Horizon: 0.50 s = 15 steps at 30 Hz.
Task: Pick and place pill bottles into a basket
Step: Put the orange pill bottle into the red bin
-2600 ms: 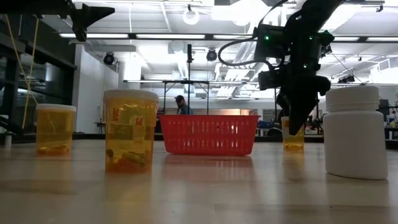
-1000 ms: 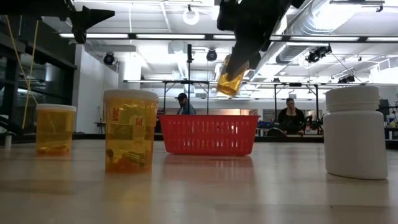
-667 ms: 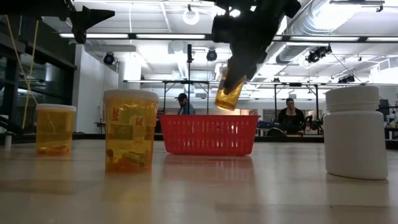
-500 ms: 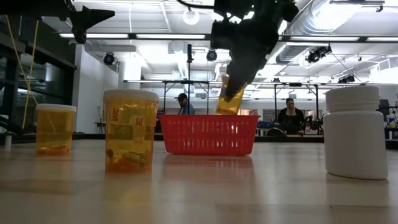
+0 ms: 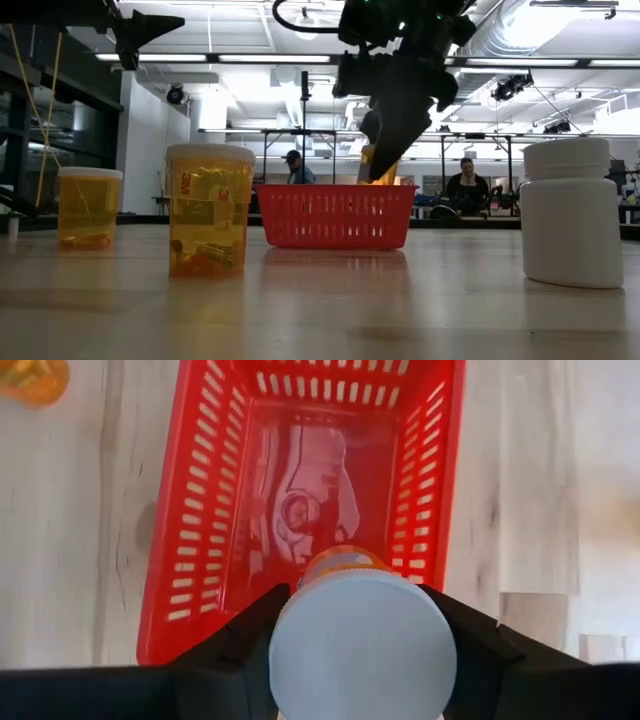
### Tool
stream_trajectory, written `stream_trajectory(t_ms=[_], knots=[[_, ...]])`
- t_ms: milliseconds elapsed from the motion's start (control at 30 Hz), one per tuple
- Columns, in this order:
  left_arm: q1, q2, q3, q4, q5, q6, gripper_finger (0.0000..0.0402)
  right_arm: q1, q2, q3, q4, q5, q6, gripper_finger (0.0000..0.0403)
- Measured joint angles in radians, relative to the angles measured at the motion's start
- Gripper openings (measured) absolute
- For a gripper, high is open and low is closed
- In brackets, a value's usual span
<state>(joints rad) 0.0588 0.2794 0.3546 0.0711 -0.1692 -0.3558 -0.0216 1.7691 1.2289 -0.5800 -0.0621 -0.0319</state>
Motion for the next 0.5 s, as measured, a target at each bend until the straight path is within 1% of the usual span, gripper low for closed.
stream_trajectory(t_ms=[67, 200, 267, 400, 500], knots=[[0.000, 0.000, 0.000, 0.000, 0.000, 0.000, 0.0246, 0.000, 0.007, 0.000, -0.005, 0.001, -0.003, 0.0186], [0.000, 0.000, 0.000, 0.000, 0.000, -0.001, 0.0246, 0.004, 0.026, -0.001, -0.017, 0.018, -0.002, 0.0216], [0.000, 0.000, 0.000, -0.002, 0.000, -0.009, 0.0246, 0.004, 0.027, -0.002, -0.016, 0.025, 0.002, 0.0221], [0.000, 0.000, 0.000, -0.008, 0.000, -0.016, 0.0246, 0.003, 0.026, -0.001, -0.008, 0.023, 0.001, 0.0208], [0.000, 0.000, 0.000, -0.011, 0.000, -0.016, 0.0246, 0.004, 0.026, -0.001, -0.015, -0.001, -0.011, 0.0200]])
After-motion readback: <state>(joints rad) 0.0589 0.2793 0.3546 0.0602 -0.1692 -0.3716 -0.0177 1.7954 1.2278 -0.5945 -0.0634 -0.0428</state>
